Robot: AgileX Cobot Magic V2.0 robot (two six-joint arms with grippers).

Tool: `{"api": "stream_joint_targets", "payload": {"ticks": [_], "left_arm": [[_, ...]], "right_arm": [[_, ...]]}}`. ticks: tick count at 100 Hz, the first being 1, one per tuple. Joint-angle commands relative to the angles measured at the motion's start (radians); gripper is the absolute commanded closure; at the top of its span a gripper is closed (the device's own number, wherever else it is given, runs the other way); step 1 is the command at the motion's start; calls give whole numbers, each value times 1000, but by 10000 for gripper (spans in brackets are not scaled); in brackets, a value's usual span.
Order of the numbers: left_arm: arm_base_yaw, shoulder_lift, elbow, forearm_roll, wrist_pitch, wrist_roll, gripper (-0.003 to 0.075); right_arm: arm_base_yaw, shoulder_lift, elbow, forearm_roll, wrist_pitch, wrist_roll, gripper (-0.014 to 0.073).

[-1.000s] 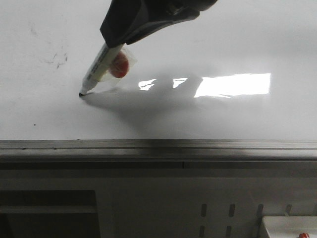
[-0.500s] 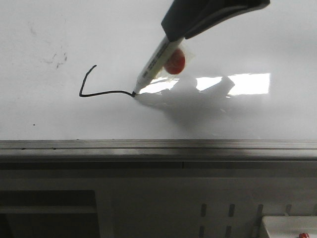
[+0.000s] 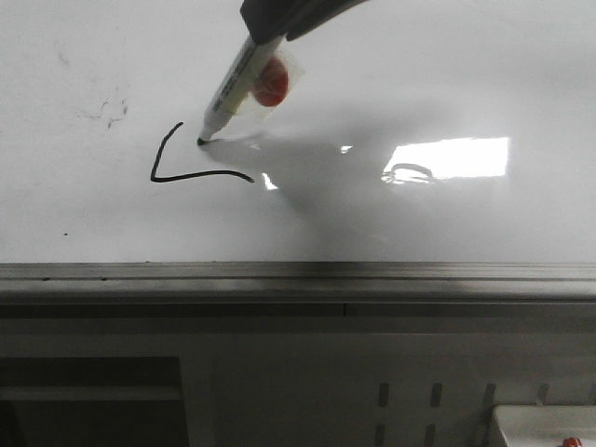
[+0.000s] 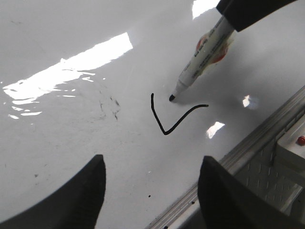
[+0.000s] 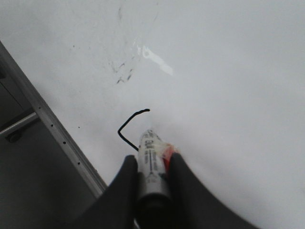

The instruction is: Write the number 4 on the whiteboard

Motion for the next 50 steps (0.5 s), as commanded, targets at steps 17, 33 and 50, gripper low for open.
{"api": "stream_joint_targets", "payload": {"ticks": [17, 33, 50], "left_arm": [[-3, -3, -27, 4, -68, -5, 335], [-5, 6, -27, 52, -97, -5, 334], [-47, 77, -27, 174, -220, -5, 334]], "right_arm": [[35, -21, 72, 11, -30, -2, 658], [66, -21, 97, 11, -74, -2, 658], [101, -33, 41, 13, -38, -2, 658]]}}
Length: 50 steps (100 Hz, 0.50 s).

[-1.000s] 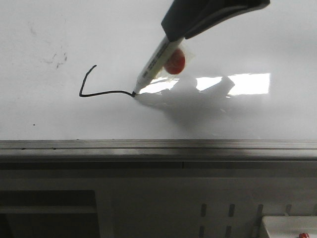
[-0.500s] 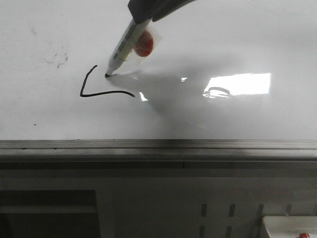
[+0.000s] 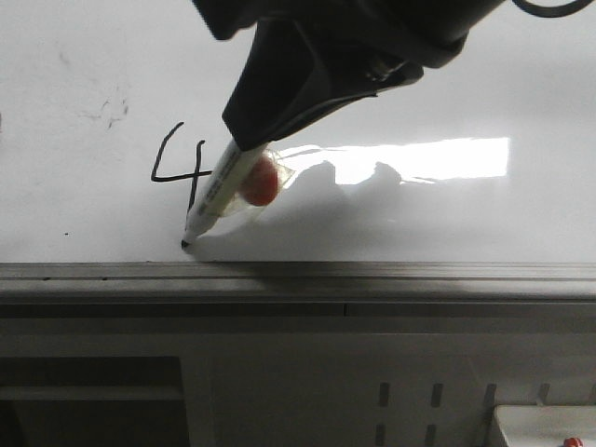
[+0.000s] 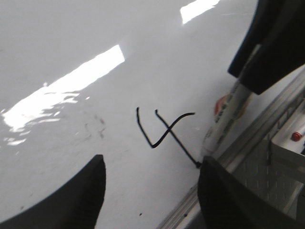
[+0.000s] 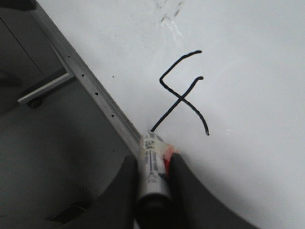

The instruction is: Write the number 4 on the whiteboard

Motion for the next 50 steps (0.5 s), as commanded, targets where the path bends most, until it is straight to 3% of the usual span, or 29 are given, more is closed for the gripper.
{"api": "stream_joint_targets", "payload": {"ticks": [1, 50], "left_arm": [[-31, 47, -27, 56, -137, -5, 334], [-64, 271, -66, 69, -312, -5, 360]], "right_arm": [[20, -30, -62, -12, -30, -8, 658], [131, -25, -129, 6, 27, -8, 658]]}}
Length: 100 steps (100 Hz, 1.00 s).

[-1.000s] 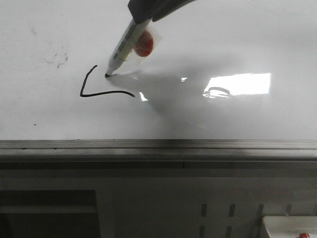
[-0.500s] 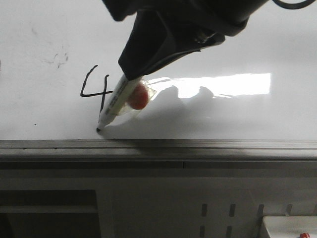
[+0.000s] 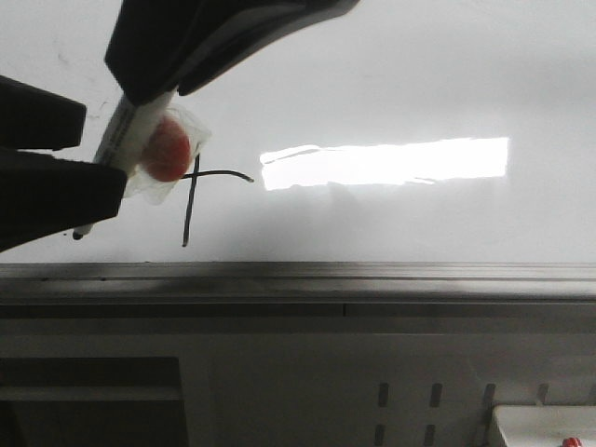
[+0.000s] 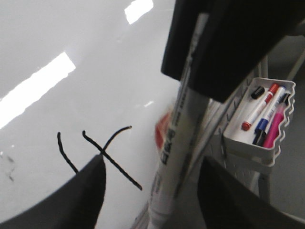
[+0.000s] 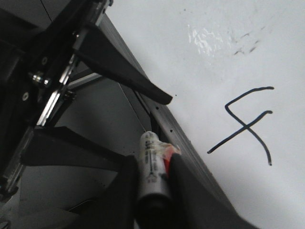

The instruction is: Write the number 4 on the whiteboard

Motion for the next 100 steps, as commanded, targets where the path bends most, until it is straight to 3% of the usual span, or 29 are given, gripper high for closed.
{"api": "stream_joint_targets", "payload": {"ticks": [1, 6, 19, 57, 64, 73, 82, 91, 100], "left_arm": [[-7, 14, -35, -15, -105, -5, 366], [-7, 22, -35, -15, -107, -5, 438], [-7, 37, -35, -9, -94, -5, 745], [-7, 40, -35, 2, -94, -7, 741], [-7, 40, -35, 2, -94, -7, 741], [-7, 40, -35, -24, -84, -7, 741], [1, 40, -35, -236, -53, -7, 741], [20, 40, -35, -567, -29, -7, 741], [35, 40, -38, -685, -25, -5, 741]], "right_arm": [[3, -25, -36, 11, -52, -8, 658], [3, -25, -36, 16, -53, -8, 658], [3, -25, -36, 25, -59, -8, 658], [3, -25, -36, 36, -71, -8, 649], [3, -25, -36, 36, -79, -8, 543], [3, -25, -37, 36, -143, -8, 224], [3, -43, -37, 6, -261, -8, -81], [1, -90, -37, -63, -373, -8, -50], [-12, -131, -37, -70, -447, -8, -30]]}}
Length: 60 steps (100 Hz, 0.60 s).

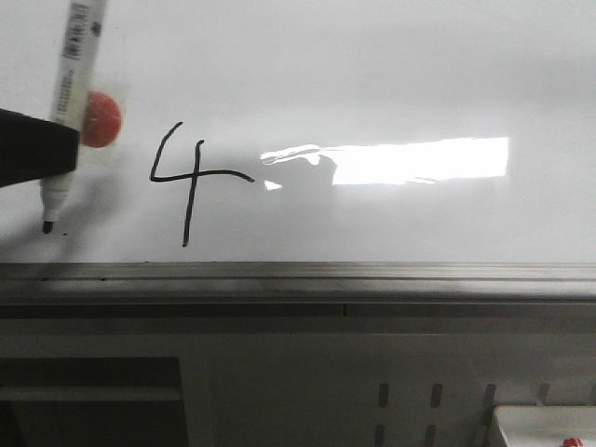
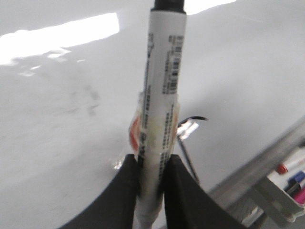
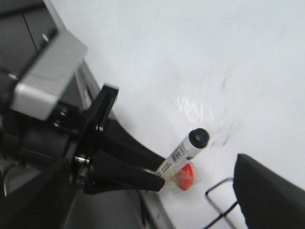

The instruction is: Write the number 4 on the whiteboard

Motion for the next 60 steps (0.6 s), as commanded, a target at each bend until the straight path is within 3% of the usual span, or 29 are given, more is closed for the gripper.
{"api": "stream_joint_targets", "payload": {"ticks": [1, 19, 60], "left_arm": [[13, -6, -34, -174, -56, -13, 741], [13, -6, -108, -386, 136, -13, 741], [41, 83, -179, -443, 253, -13, 741]], "right_arm": [[-14, -70, -36, -28, -173, -8, -29], [-41, -123, -36, -28, -195, -8, -20], [-41, -126, -36, -28, -182, -8, -20]]}}
